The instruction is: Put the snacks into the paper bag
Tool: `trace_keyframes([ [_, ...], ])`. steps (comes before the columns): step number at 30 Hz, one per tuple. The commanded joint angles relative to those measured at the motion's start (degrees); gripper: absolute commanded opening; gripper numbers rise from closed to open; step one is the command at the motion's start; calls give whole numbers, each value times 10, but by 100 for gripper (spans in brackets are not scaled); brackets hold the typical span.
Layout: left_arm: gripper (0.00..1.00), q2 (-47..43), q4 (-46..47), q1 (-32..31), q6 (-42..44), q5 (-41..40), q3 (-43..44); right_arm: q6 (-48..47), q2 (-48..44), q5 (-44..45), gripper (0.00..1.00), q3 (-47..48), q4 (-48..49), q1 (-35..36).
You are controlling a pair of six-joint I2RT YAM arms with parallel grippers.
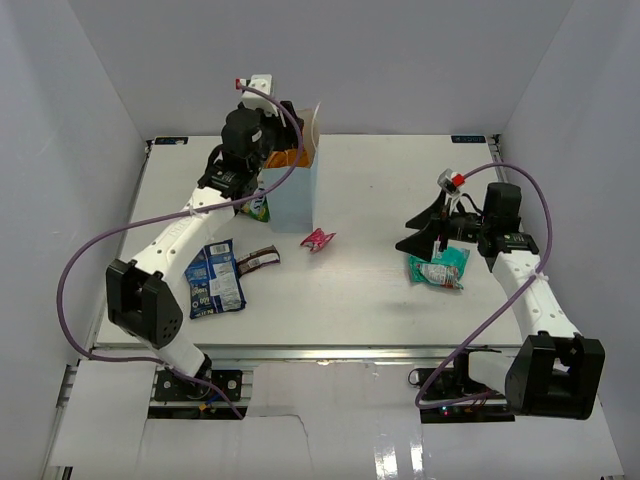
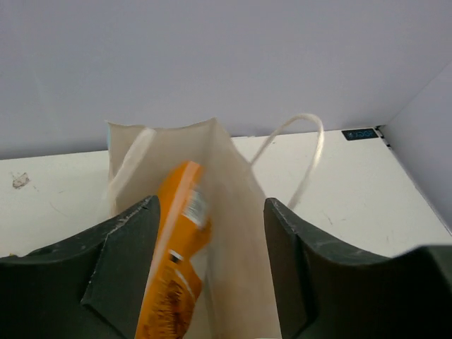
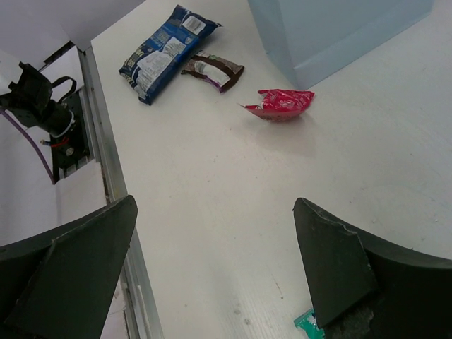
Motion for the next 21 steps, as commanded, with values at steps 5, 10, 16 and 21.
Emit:
trace_keyframes([
  [5, 80, -76, -45, 3, 14, 44, 54, -237, 20, -39, 98, 68, -190, -3],
  [10, 89, -162, -94, 3, 10, 83, 31, -384, 57, 35, 98, 110, -336, -3],
  [16, 96, -377, -109, 2, -53, 126, -182, -461, 56, 202, 98, 102, -364, 0],
  [21, 98, -525, -151, 3, -94, 160, -380, -509, 22, 362, 97, 58, -330, 6],
])
